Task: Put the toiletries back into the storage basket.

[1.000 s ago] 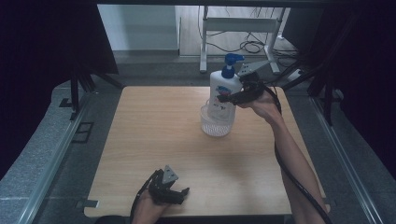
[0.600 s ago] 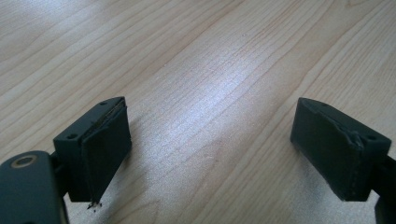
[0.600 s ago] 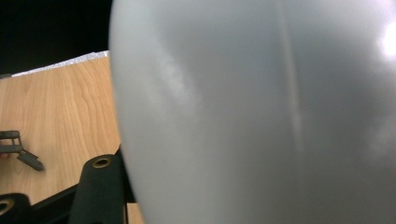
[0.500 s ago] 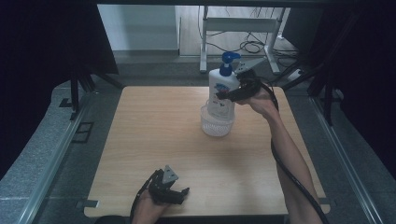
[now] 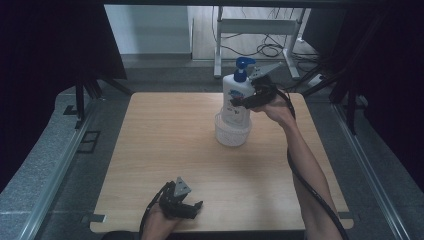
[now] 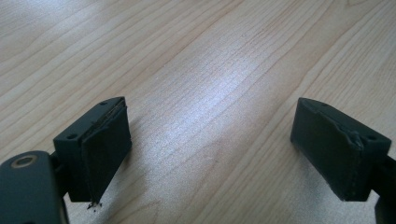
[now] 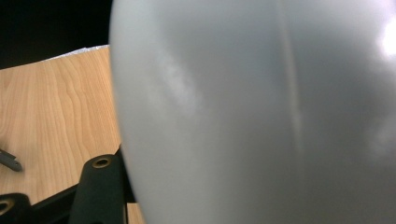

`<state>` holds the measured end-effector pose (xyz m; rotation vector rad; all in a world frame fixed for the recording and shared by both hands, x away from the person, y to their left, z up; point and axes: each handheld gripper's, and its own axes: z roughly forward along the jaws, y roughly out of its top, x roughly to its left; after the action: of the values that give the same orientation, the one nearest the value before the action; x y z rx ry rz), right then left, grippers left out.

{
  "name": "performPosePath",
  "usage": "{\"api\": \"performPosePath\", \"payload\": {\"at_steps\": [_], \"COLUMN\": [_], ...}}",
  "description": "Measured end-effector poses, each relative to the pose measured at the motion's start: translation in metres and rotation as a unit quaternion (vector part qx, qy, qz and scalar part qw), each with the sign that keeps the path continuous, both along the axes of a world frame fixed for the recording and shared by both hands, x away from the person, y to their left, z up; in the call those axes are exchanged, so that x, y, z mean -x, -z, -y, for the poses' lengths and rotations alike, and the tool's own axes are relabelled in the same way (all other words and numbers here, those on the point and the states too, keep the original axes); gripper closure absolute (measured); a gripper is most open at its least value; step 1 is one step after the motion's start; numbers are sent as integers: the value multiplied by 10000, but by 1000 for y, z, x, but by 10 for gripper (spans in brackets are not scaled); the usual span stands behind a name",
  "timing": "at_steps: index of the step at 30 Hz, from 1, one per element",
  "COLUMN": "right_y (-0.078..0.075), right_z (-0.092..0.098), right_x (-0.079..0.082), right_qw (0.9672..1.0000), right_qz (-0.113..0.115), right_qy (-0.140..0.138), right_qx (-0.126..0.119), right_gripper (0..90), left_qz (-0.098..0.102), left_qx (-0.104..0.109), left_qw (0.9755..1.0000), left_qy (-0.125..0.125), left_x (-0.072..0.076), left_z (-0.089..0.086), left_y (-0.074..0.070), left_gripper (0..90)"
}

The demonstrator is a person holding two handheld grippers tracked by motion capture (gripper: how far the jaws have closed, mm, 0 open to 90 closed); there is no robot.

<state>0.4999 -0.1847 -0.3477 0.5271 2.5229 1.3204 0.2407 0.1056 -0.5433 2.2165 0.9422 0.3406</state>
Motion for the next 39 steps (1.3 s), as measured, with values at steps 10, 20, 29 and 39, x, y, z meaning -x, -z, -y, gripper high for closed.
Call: {"api": "performPosePath", "payload": {"at_steps": [10,20,29,39], "right_y": [13,28,42,60], "right_z": [-5,-10,-13,-16], "right_x": [-4,-7,-9,-11], "right_qw": [10000,9999,9998,9996], "right_qz": [-9,-39,-105,-158], "right_qy": [3,-10,-20,-37], "right_qx": [76,149,190,224], "right_gripper": [380,380,380,379], "left_qz": [0,-16,-15,-19], "left_qx": [1,-6,-7,-8], "left_qw": [10000,10000,10000,10000], "left_qy": [2,11,14,18], "left_x": [0,0,0,0], "left_z": [0,0,0,0], "left_y": [0,0,0,0], "left_gripper": [116,115,116,116]}}
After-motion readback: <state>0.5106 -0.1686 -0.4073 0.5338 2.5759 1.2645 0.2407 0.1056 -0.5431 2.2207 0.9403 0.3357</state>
